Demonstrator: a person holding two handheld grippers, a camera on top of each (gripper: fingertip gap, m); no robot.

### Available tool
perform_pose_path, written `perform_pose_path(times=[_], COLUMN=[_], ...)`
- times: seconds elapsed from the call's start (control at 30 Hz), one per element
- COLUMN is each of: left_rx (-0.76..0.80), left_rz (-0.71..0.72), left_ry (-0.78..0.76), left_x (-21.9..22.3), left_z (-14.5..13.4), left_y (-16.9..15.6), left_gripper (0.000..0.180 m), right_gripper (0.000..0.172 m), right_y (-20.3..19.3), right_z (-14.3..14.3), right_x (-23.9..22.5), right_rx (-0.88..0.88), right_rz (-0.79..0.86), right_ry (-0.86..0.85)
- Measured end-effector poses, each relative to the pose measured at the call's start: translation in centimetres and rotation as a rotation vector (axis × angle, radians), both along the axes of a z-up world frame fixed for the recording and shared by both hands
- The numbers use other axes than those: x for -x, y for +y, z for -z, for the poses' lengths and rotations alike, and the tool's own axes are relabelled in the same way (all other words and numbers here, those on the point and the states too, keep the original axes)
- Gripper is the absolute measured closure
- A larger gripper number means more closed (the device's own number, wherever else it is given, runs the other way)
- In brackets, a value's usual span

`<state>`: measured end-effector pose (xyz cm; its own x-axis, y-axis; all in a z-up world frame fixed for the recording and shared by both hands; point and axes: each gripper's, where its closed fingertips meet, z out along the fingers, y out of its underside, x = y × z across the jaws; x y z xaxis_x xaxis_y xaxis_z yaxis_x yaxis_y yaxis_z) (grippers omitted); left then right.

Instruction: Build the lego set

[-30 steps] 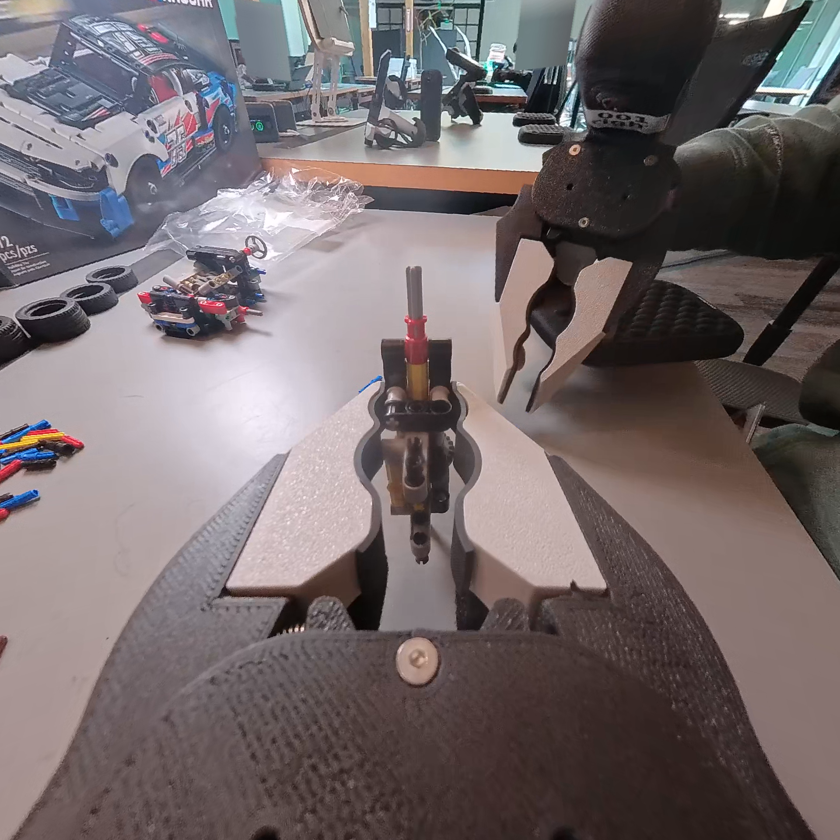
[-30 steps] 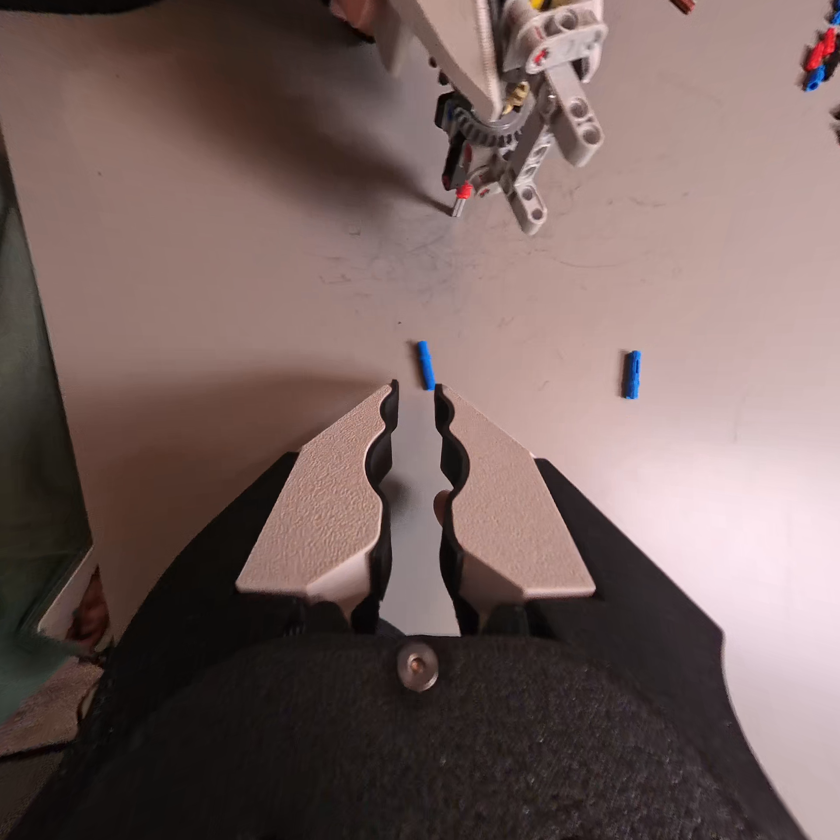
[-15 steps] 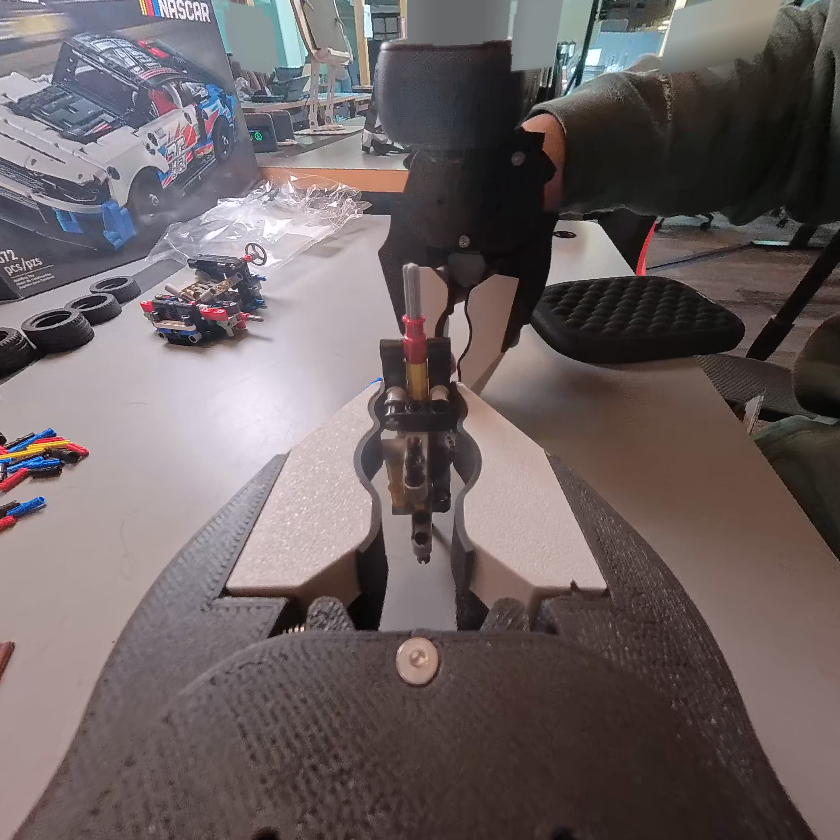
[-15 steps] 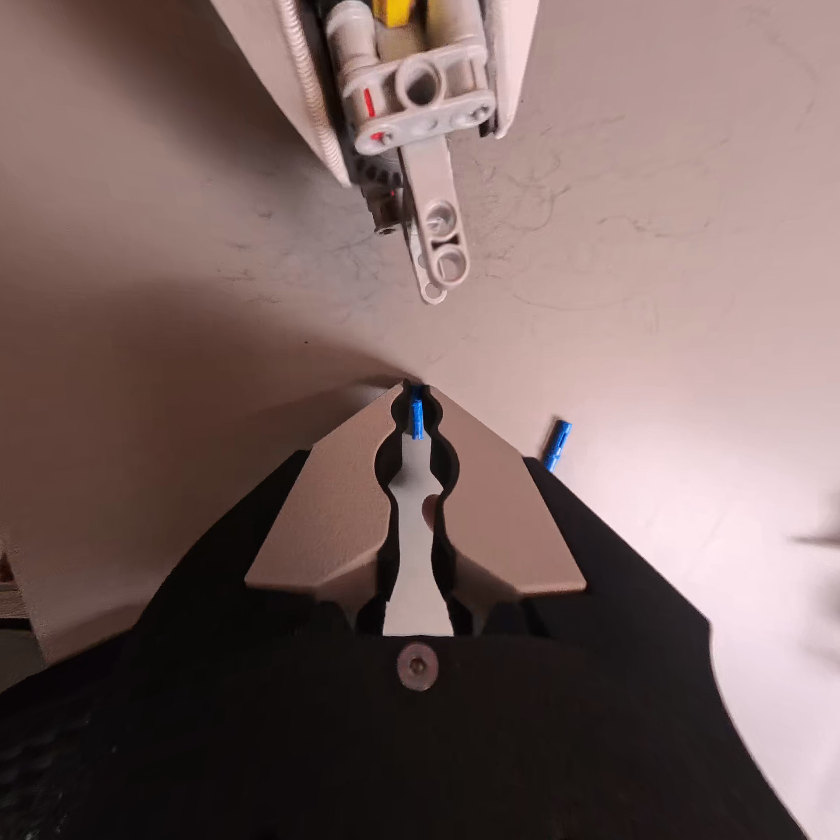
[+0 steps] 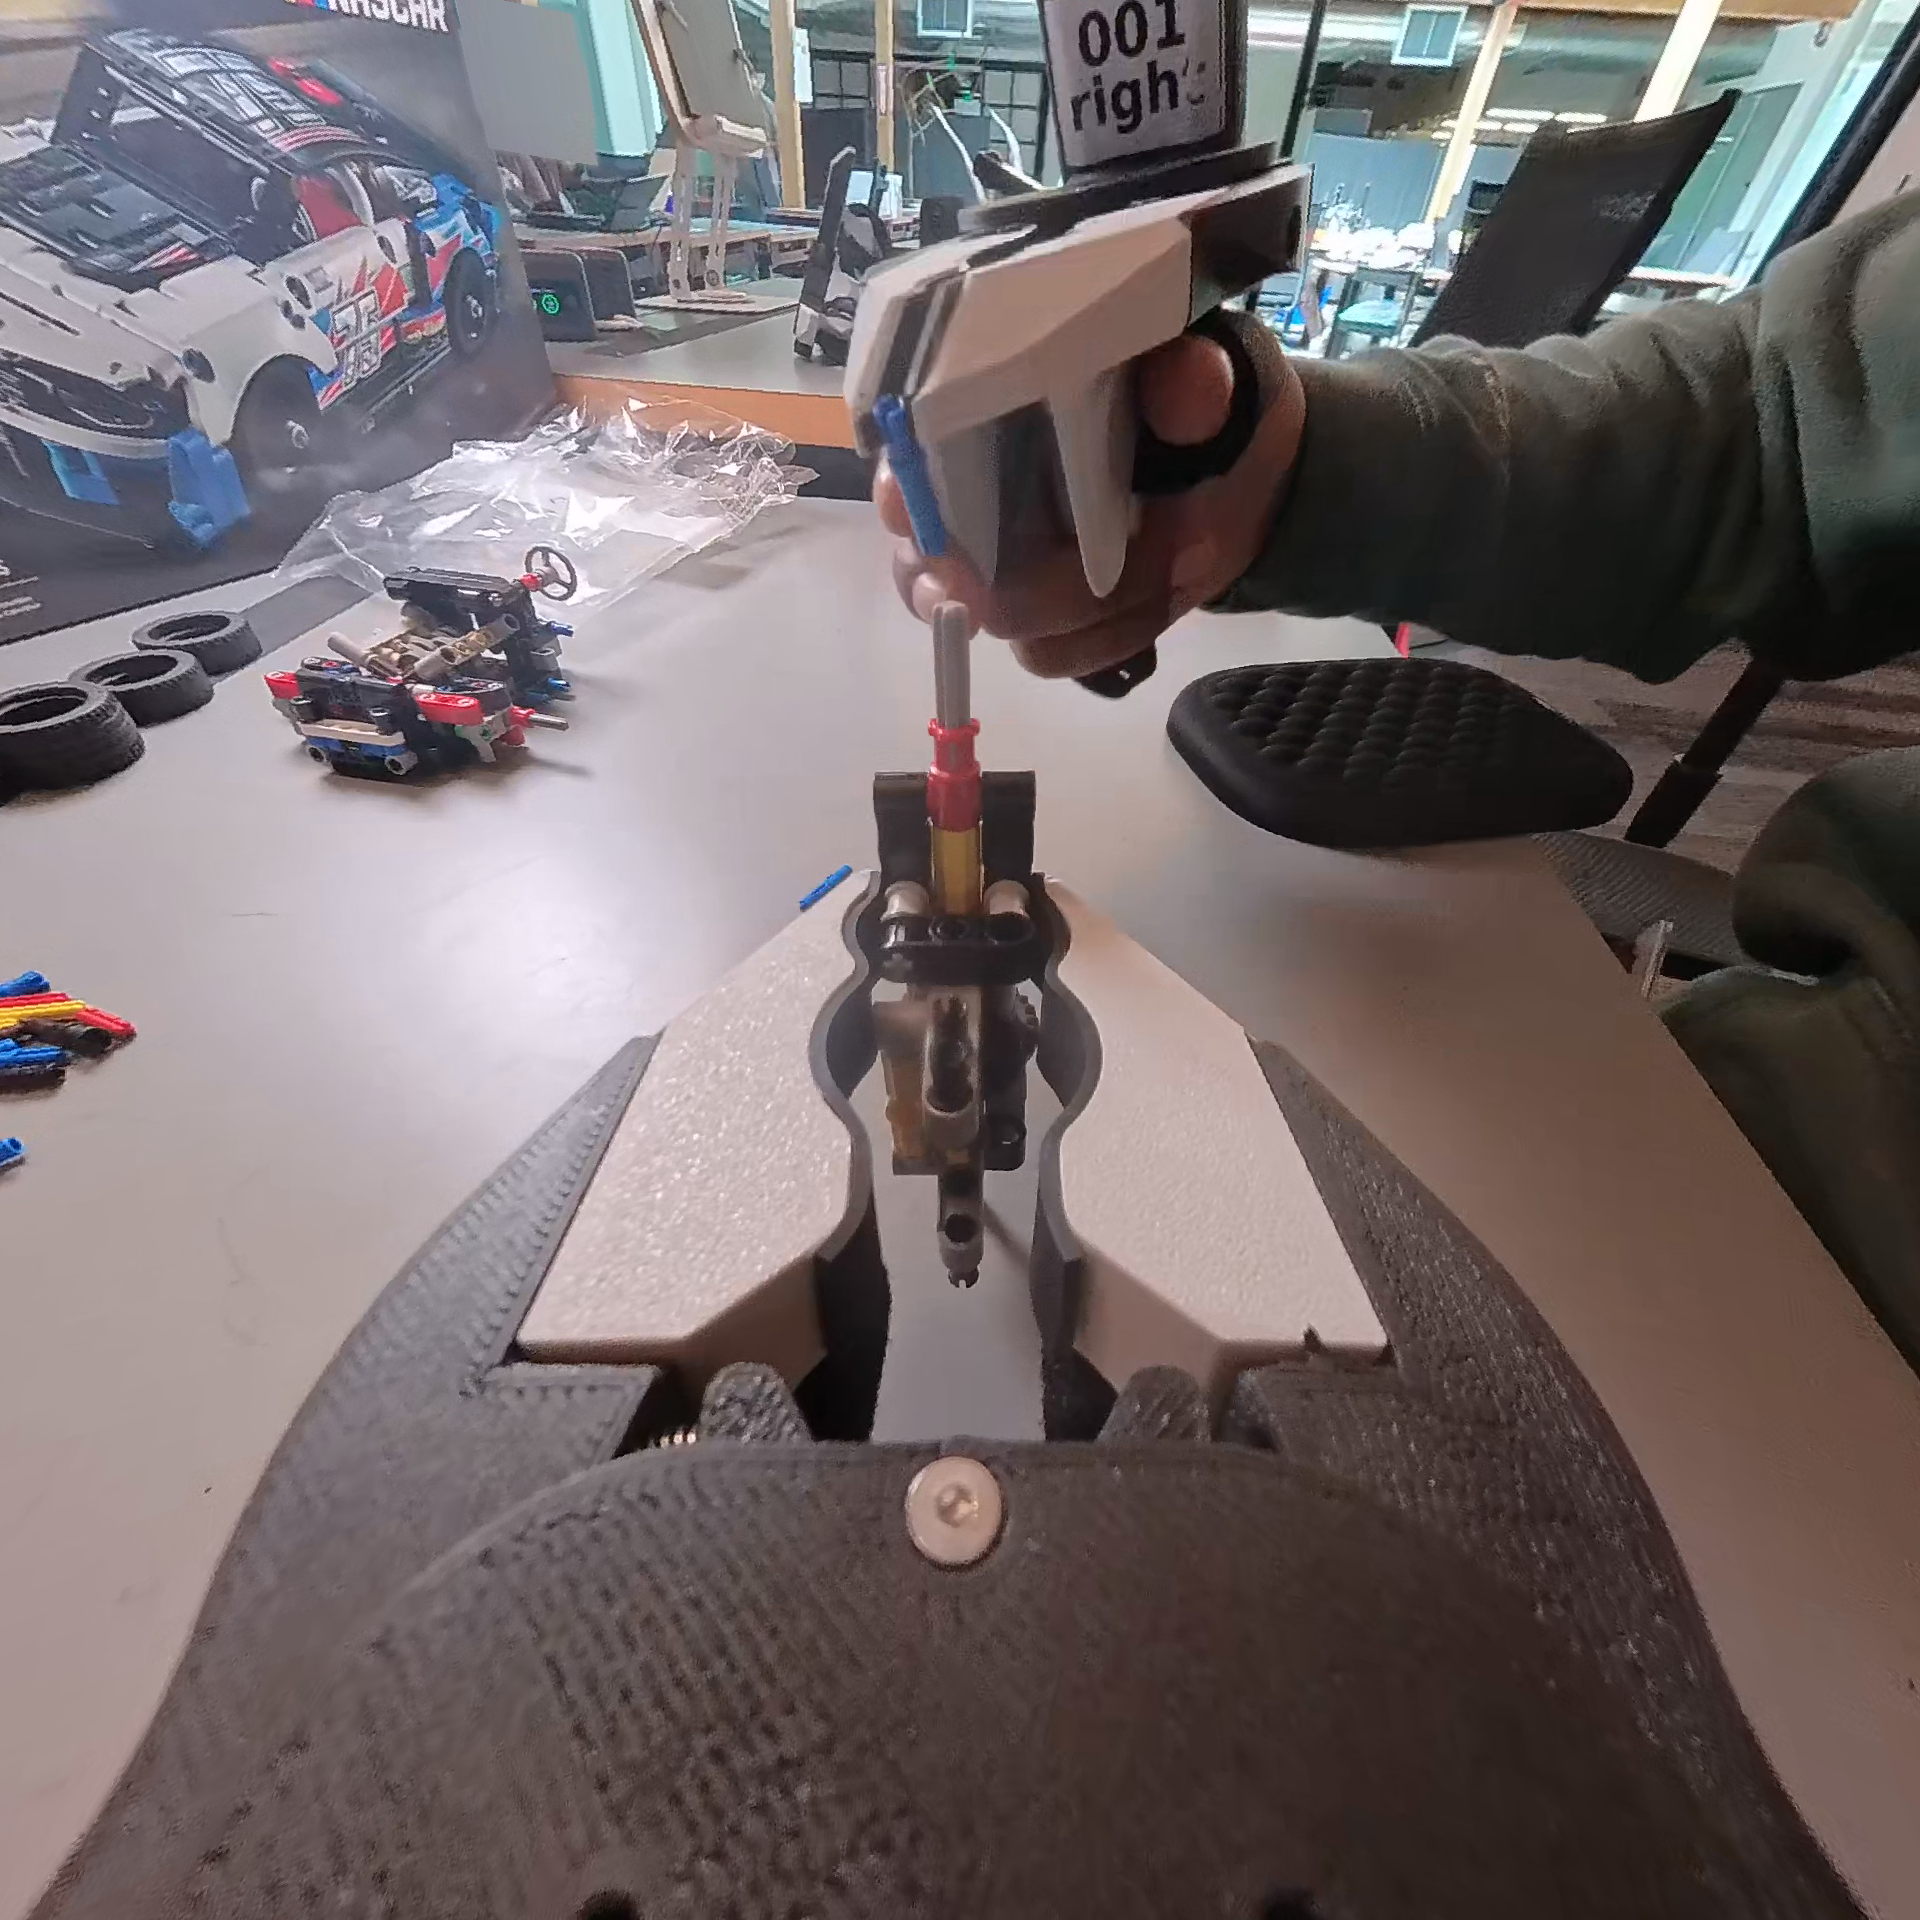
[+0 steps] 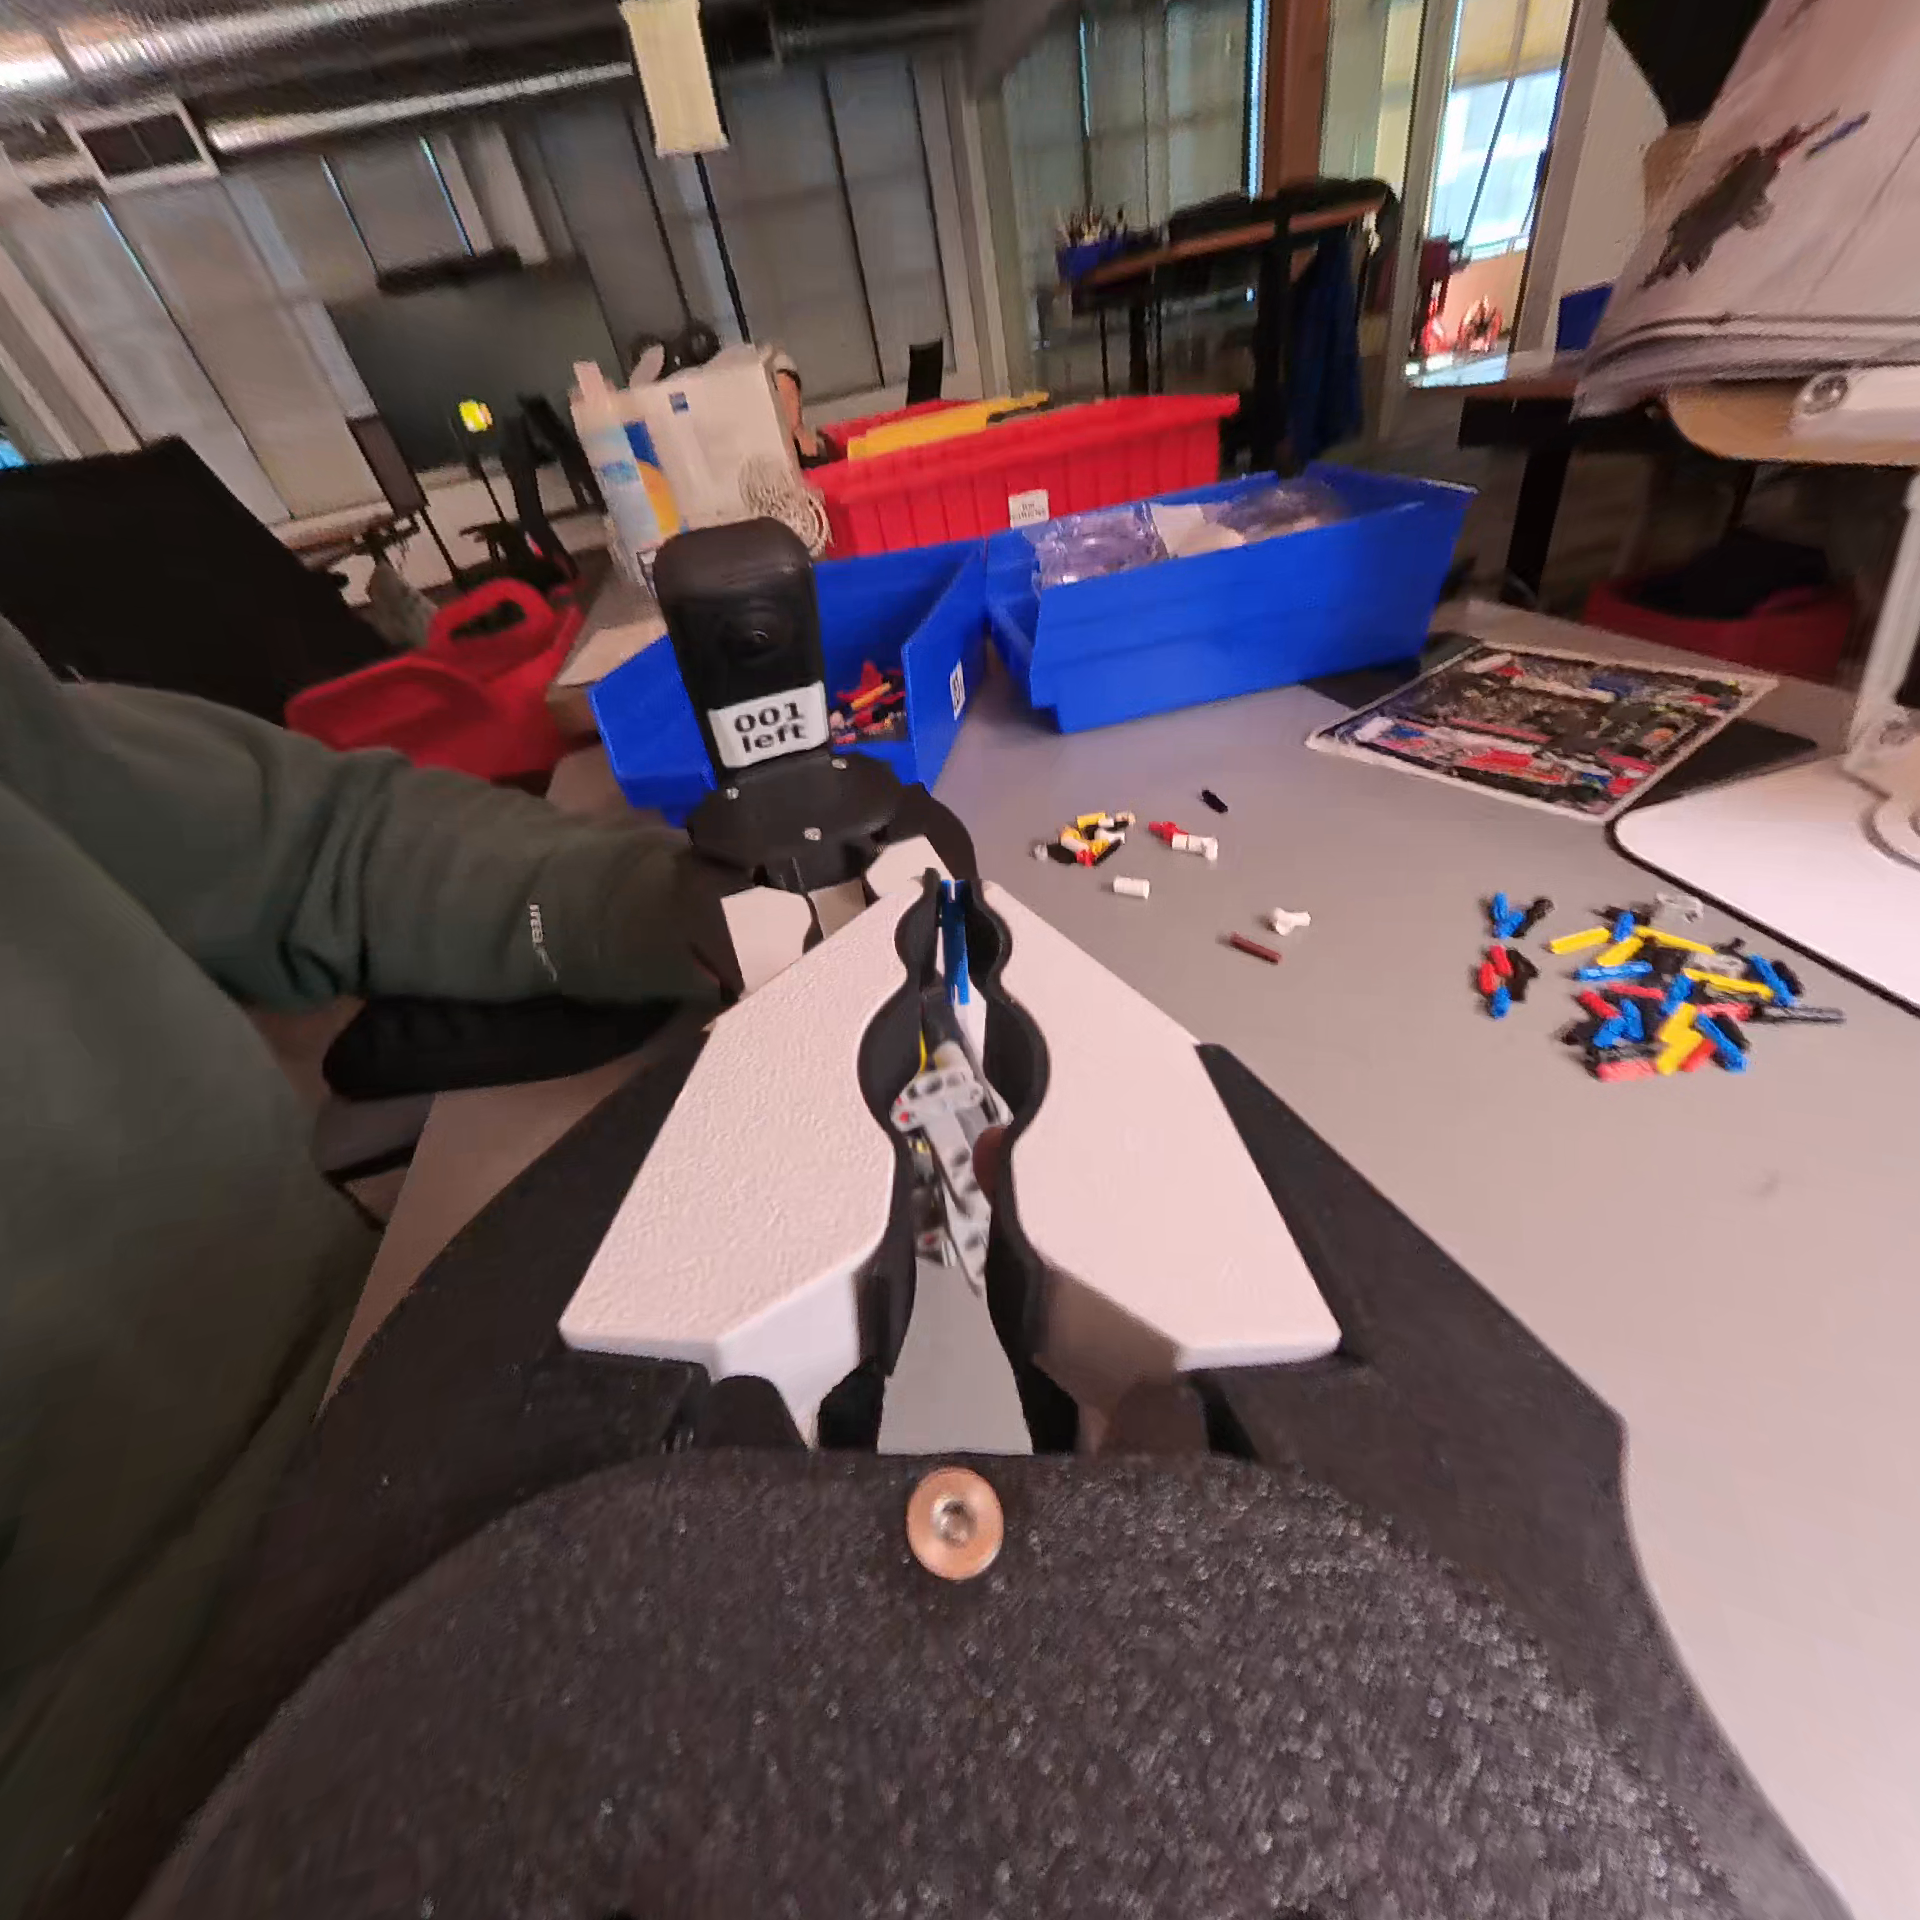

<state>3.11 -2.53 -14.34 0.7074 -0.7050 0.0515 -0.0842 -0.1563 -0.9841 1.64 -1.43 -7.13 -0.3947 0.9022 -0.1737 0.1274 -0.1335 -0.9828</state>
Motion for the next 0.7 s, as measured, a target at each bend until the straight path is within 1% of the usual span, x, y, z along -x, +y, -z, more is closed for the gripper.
perform_pose_path(times=[0.07, 0.13, 0.2, 0.27, 0.33, 0.4, 0.53, 0.7], left_rx=[-0.001, -0.004, -0.002, 0.008, 0.012, 0.018, 0.016, 0.013], left_rz=[0.011, 0.016, 0.020, 0.025, 0.026, 0.028, 0.030, 0.031], left_ry=[-0.001, 0.003, 0.003, -0.005, -0.006, -0.011, -0.009, 0.000], left_x=[0.0, 0.1, 0.1, 0.3, 0.4, 0.5, 0.5, 0.5], left_z=[0.0, 0.0, 0.0, 0.0, 0.1, 0.1, 0.1, 0.1], left_y=[-0.1, -0.2, -0.3, -0.4, -0.4, -0.4, -0.4, -0.5], left_gripper=[0.156, 0.156, 0.156, 0.156, 0.156, 0.156, 0.156, 0.156], right_gripper=[0.169, 0.169, 0.169, 0.169, 0.169, 0.169, 0.169, 0.169], right_y=[-1.2, -1.8, -1.8, -1.7, -1.2, -1.2, -2.0, -2.3], right_z=[0.3, 1.2, 1.8, 1.7, 1.7, 2.1, 2.8, 2.9], right_x=[1.0, 1.7, 1.8, 1.6, 1.3, 1.1, 1.5, 1.7], right_rx=[0.023, 0.023, 0.042, 0.088, 0.075, 0.041, 0.014, 0.054], right_rz=[-0.010, 0.001, 0.017, 0.032, 0.077, 0.086, 0.080, 0.037], right_ry=[0.034, 0.027, 0.032, 0.053, 0.070, 0.070, 0.055, 0.058])
